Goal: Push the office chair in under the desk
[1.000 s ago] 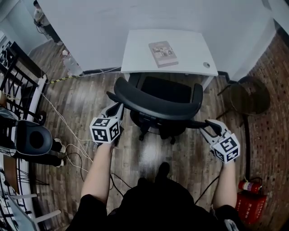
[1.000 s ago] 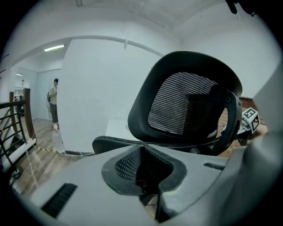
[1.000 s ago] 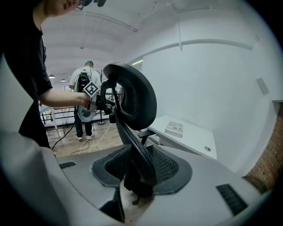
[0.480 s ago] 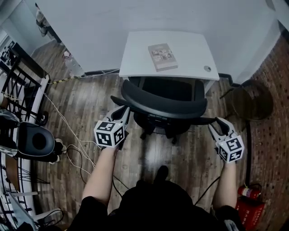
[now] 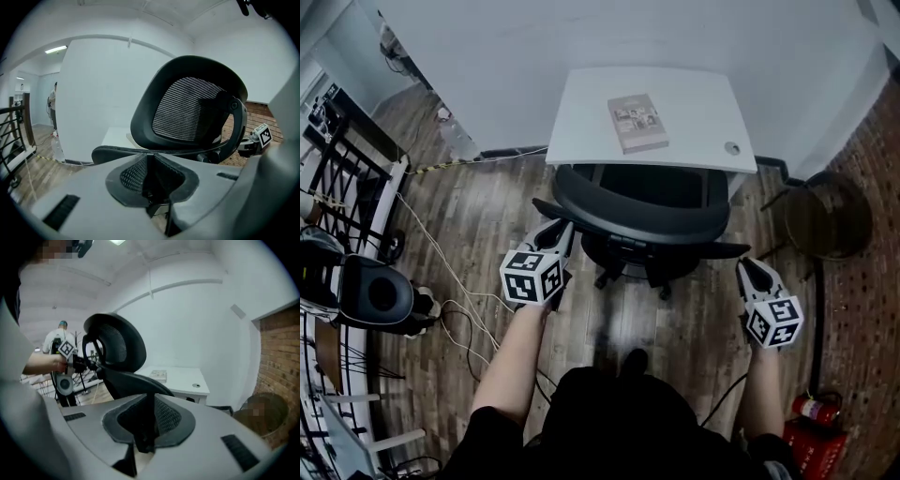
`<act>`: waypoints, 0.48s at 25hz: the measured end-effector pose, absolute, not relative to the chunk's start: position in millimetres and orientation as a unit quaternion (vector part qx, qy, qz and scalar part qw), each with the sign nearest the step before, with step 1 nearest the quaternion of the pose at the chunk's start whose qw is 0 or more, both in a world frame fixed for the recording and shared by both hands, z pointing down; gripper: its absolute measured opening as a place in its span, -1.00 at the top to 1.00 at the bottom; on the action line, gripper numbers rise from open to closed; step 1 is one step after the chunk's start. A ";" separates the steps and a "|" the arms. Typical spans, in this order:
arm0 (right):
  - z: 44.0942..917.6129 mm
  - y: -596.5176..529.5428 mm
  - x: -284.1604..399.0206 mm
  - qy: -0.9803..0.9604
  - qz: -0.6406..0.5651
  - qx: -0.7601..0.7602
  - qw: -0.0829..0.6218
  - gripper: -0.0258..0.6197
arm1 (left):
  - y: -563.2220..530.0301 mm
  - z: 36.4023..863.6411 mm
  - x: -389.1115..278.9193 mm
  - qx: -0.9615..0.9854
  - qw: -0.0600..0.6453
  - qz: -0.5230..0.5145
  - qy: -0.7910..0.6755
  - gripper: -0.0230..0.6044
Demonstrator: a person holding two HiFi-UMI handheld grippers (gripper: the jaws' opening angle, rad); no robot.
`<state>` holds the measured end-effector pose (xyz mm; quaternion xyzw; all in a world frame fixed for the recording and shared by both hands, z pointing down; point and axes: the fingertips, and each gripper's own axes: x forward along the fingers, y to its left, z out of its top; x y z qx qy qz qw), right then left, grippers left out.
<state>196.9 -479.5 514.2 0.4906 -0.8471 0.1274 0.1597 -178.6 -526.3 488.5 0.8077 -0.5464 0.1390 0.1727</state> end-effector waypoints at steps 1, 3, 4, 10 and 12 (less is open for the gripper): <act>509.3 -483.0 191.8 -0.848 0.141 0.492 0.134 0.78 | -526.9 488.6 -180.0 0.807 0.174 0.137 -0.547 0.84; 503.5 -488.8 186.9 -0.838 0.169 0.510 0.093 0.76 | -528.9 488.8 -180.1 0.808 0.173 0.134 -0.547 0.84; 502.7 -490.2 187.2 -0.828 0.180 0.525 0.078 0.77 | -530.2 488.7 -179.3 0.809 0.172 0.133 -0.546 0.84; 499.1 -498.7 178.2 -0.798 0.194 0.567 0.064 0.75 | -540.4 485.7 -188.5 0.817 0.161 0.123 -0.540 0.83; 500.4 -498.9 174.9 -0.792 0.196 0.574 0.070 0.74 | -542.6 486.6 -191.7 0.821 0.161 0.120 -0.535 0.83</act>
